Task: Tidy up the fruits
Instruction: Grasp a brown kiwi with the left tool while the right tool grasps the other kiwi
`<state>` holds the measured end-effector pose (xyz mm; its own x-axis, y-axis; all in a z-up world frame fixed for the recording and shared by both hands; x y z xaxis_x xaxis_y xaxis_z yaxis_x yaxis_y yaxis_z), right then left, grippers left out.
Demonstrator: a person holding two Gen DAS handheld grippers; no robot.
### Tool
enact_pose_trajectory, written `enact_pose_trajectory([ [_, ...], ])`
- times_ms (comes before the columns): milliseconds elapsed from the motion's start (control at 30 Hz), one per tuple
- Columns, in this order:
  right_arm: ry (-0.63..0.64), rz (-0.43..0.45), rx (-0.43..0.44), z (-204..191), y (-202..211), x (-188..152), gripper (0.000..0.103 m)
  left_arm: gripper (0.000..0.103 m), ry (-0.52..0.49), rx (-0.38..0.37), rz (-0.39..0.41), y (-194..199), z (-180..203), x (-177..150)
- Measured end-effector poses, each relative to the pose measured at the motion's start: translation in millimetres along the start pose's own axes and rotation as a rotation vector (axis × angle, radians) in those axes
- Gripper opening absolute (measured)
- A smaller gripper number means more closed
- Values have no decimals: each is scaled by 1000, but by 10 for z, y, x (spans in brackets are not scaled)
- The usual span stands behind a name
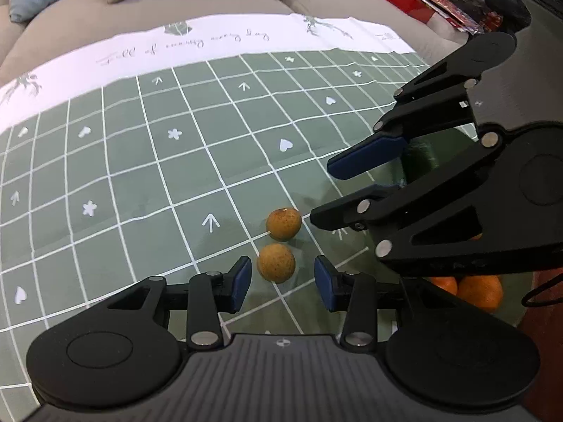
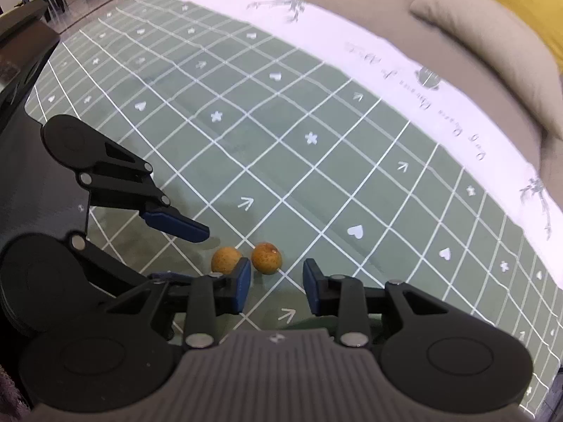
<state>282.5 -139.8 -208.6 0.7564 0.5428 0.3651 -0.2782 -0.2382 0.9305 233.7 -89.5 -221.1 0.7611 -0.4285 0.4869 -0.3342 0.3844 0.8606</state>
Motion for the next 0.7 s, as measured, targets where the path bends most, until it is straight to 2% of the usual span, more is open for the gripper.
enact_pose_trajectory([
  [233,-37,-79,47,52,-258,30,27,40,23,-10,-21,-165,-31,-11],
  [400,-49,-107,62,38,-377,54,27,30,-20,-5,-23,-171,-8,-33],
  [700,-101,-147,87,-16,-545,34,19,28,48,3,-25,8,-187,-143],
])
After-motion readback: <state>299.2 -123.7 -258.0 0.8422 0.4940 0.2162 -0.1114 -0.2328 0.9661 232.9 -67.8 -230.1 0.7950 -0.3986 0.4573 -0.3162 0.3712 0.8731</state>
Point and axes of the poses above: each gripper's, at about its wrist camera, not at the fingertips, and y roughly against the way its jaws point, z to its right, x to its top, the point moved 9 cm from there along -y, roughly the way its jaws point, and after that the axes turned 9 degrees about -y, right-handed, at the moved point
